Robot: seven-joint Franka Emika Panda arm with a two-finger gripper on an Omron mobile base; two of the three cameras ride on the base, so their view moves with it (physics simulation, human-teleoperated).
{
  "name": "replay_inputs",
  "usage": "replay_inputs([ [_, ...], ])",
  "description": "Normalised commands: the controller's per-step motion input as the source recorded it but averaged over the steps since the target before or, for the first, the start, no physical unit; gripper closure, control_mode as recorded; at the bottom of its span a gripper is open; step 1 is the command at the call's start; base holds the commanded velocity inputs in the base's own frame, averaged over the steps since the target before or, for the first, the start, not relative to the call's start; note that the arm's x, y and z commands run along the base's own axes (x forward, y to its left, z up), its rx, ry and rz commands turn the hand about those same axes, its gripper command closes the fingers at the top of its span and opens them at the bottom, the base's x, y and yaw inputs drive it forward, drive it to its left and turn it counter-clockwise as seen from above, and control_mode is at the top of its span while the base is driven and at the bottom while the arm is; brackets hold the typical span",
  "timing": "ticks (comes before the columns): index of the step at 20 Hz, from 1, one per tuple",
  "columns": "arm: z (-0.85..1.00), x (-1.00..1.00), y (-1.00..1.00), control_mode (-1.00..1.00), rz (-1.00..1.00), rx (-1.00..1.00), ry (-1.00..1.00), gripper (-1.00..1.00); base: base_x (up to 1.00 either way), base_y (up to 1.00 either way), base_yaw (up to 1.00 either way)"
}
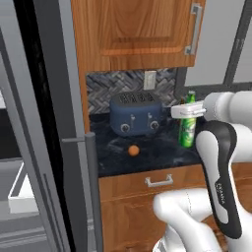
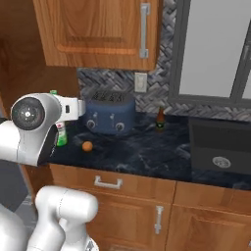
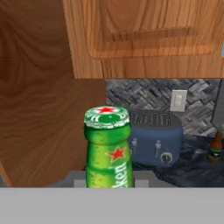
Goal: Place the beers on the top shelf of the fridge to keep them out of children's reach, and place the tangerine on lower shelves for easy access.
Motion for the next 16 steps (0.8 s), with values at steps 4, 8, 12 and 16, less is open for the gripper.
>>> replay_inputs([
  [4,0.0,0.0,0.0,1.0,0.0,0.0,0.0,1.0,-1.0,0.02,0.0],
  [8,0.0,0.0,0.0,1.0,0.0,0.0,0.0,1.0,-1.0,0.4,0.03],
  [12,0.0,0.0,0.0,1.0,0.0,0.0,0.0,1.0,-0.84,0.72,0.16],
  [16,0.0,0.0,0.0,1.0,0.0,0.0,0.0,1.0,-0.5,0.59,0.41],
])
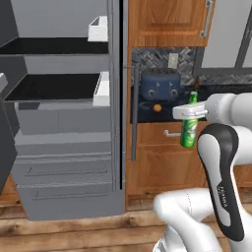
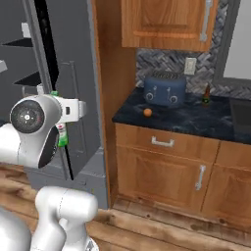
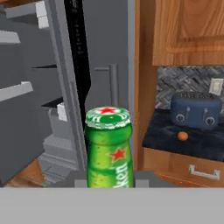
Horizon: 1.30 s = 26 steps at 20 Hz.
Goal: Place the beers on the top shelf of the fridge to keep them out of children's reach, and place the tangerine on lower shelves for easy access.
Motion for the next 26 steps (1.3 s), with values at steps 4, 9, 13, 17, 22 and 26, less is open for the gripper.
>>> replay_inputs([
  [4,0.0,0.0,0.0,1.0,0.0,0.0,0.0,1.0,-0.21,0.64,0.56],
  [9,0.0,0.0,0.0,1.0,0.0,0.0,0.0,1.0,0.0,0.78,0.5],
  [13,0.0,0.0,0.0,1.0,0.0,0.0,0.0,1.0,0.26,0.61,0.23],
  [17,0.0,0.0,0.0,1.0,0.0,0.0,0.0,1.0,0.36,0.32,-0.09],
  [22,0.0,0.0,0.0,1.0,0.0,0.0,0.0,1.0,0.18,0.21,-0.44],
  [26,0.0,0.0,0.0,1.0,0.0,0.0,0.0,1.0,0.18,0.38,-0.58],
])
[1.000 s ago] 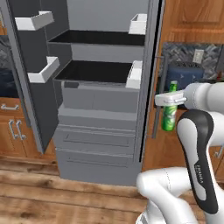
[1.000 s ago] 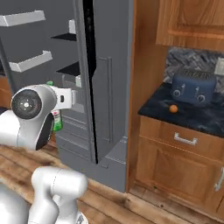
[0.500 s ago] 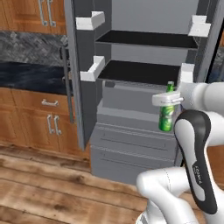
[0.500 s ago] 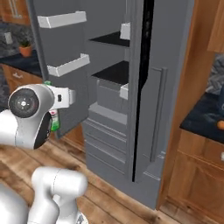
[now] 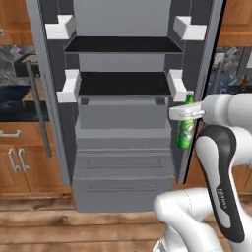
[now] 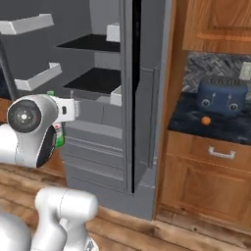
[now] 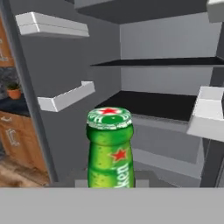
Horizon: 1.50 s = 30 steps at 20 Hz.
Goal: Place the beers on the top shelf of the fridge to keep them out of children's reach, and place the tangerine on lower shelves for easy access.
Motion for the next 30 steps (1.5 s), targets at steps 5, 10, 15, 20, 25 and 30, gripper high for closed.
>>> replay_inputs([
  [5,0.0,0.0,0.0,1.0,0.0,0.0,0.0,1.0,0.28,0.8,-0.53],
  [10,0.0,0.0,0.0,1.0,0.0,0.0,0.0,1.0,0.34,0.96,-0.41],
  [15,0.0,0.0,0.0,1.0,0.0,0.0,0.0,1.0,0.48,0.38,-0.23],
  [20,0.0,0.0,0.0,1.0,0.0,0.0,0.0,1.0,0.55,-0.06,-0.07],
  [25,0.0,0.0,0.0,1.0,0.0,0.0,0.0,1.0,0.47,-0.13,0.0],
  [30,0.0,0.0,0.0,1.0,0.0,0.0,0.0,1.0,0.46,-0.1,0.04],
])
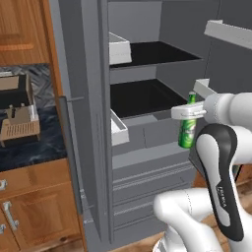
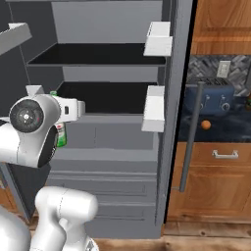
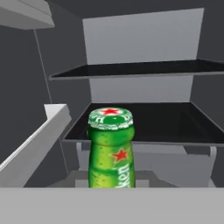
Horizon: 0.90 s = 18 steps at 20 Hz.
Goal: Place the beers on the top shelf of the fridge to keep them out of children's reach, and place the tangerine on lower shelves for easy access.
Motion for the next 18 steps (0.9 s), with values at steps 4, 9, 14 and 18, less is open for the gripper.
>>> replay_inputs([
  [4,0.0,0.0,0.0,1.0,0.0,0.0,0.0,1.0,0.57,-0.22,0.09],
  [9,0.0,0.0,0.0,1.0,0.0,0.0,0.0,1.0,0.63,-0.24,0.13],
  [14,0.0,0.0,0.0,1.0,0.0,0.0,0.0,1.0,0.57,-0.21,0.19],
  [18,0.0,0.0,0.0,1.0,0.0,0.0,0.0,1.0,0.35,-0.01,0.1],
])
